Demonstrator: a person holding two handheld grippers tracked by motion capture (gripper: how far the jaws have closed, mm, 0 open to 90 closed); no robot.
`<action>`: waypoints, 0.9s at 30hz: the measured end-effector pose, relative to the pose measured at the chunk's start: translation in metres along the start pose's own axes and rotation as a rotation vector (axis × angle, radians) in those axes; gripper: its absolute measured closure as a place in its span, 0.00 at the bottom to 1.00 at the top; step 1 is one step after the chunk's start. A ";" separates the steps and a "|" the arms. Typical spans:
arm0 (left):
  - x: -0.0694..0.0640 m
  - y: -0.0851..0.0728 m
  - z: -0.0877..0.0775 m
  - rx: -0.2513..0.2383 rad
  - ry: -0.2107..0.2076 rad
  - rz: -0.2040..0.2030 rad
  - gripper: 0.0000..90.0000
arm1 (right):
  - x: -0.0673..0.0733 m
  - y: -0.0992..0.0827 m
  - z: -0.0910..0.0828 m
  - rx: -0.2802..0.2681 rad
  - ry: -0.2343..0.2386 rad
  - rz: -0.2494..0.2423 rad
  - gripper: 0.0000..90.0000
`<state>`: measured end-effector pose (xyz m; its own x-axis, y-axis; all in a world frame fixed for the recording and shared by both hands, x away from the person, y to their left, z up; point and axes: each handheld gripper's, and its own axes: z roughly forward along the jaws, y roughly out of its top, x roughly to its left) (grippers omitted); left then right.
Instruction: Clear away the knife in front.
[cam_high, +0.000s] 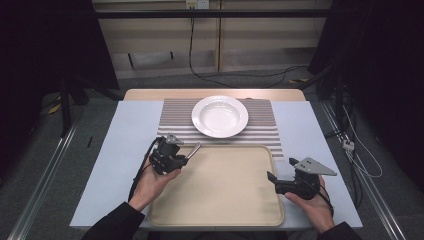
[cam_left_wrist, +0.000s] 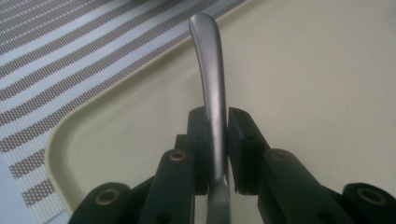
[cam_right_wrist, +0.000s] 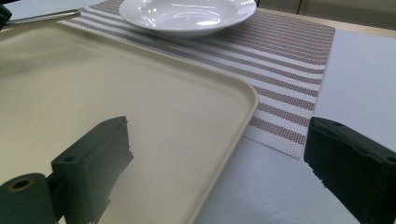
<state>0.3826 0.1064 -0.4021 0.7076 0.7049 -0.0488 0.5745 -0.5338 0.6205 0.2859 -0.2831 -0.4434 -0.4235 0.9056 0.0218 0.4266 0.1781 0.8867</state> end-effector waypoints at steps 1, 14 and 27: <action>0.000 0.000 0.001 0.010 -0.007 0.003 0.89 | 0.000 0.000 0.000 0.001 0.001 0.000 0.09; -0.008 -0.006 0.022 0.062 -0.032 0.004 0.89 | 0.000 0.000 0.000 0.001 0.005 -0.004 0.09; -0.007 -0.012 0.030 0.116 -0.055 -0.015 0.88 | 0.001 0.000 0.000 0.002 0.011 -0.003 0.09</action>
<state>0.3834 0.0931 -0.4327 0.7185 0.6881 -0.1018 0.6265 -0.5766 0.5245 0.2860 -0.2822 -0.4433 -0.4333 0.9009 0.0247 0.4268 0.1810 0.8861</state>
